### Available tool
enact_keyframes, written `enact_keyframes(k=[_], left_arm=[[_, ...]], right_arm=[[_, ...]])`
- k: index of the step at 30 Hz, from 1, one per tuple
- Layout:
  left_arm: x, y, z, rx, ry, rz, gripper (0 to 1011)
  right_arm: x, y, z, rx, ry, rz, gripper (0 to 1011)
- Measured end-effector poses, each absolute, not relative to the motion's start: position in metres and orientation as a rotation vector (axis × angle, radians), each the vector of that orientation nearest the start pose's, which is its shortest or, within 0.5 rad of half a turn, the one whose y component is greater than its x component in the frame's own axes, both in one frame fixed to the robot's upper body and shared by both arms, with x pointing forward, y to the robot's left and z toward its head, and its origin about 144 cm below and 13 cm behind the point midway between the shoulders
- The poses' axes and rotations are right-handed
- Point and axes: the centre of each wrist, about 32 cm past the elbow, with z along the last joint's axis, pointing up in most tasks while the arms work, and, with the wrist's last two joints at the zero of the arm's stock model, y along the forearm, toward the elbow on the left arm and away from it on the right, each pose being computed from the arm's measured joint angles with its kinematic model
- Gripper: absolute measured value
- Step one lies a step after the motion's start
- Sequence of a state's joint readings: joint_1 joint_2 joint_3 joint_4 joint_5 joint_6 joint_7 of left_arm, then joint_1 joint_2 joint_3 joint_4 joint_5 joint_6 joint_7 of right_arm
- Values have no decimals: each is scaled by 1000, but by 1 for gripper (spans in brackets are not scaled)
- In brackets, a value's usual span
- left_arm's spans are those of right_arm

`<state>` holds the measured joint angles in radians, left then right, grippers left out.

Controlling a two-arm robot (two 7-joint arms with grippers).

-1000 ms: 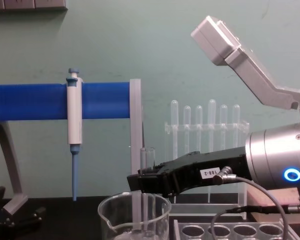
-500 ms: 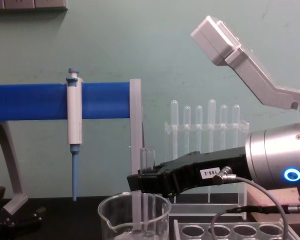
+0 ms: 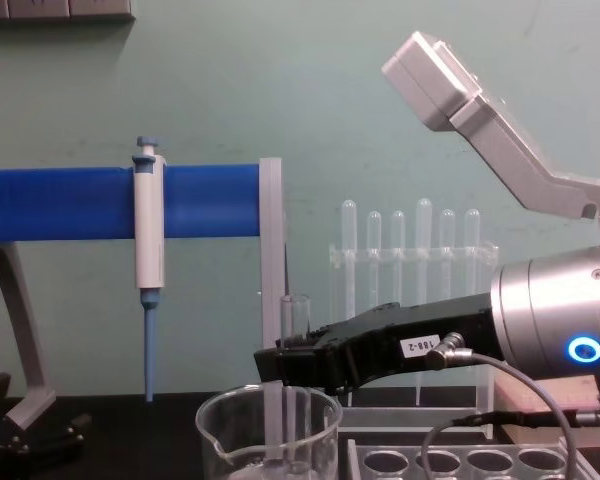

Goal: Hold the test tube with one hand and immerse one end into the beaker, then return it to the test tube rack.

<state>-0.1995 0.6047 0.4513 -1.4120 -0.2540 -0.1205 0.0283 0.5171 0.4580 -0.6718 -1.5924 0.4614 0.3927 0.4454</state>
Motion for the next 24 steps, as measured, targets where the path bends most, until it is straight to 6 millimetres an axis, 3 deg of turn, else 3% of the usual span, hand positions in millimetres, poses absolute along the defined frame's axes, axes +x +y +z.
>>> enact_keyframes(k=[24], left_arm=[[489,310,1140,304,-285,1248,1000]], right_arm=[[529,-174,1258,-304,-4,-564,241]])
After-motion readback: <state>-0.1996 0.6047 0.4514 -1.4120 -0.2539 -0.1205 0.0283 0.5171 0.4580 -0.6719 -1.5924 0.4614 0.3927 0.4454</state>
